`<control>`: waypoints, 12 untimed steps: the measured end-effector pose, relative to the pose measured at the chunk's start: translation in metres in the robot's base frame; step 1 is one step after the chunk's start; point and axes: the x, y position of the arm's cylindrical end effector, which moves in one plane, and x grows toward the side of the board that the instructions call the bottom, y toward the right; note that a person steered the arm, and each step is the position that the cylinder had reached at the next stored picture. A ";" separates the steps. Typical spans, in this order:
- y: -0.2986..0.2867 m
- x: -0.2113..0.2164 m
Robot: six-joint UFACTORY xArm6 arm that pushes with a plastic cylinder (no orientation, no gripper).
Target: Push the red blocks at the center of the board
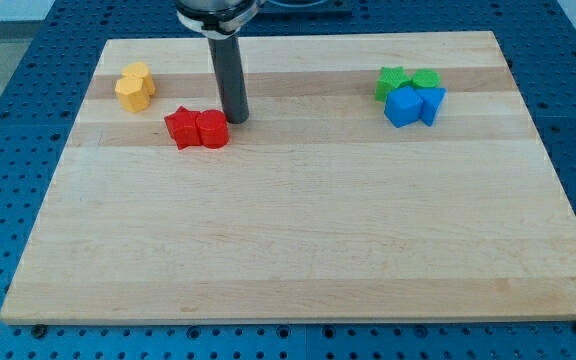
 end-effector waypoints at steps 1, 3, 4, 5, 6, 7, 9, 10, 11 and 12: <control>0.000 0.044; -0.014 -0.015; -0.118 -0.016; -0.127 0.022; -0.081 0.056; -0.109 0.055; -0.122 0.020; -0.059 0.017; -0.028 0.061; -0.036 0.075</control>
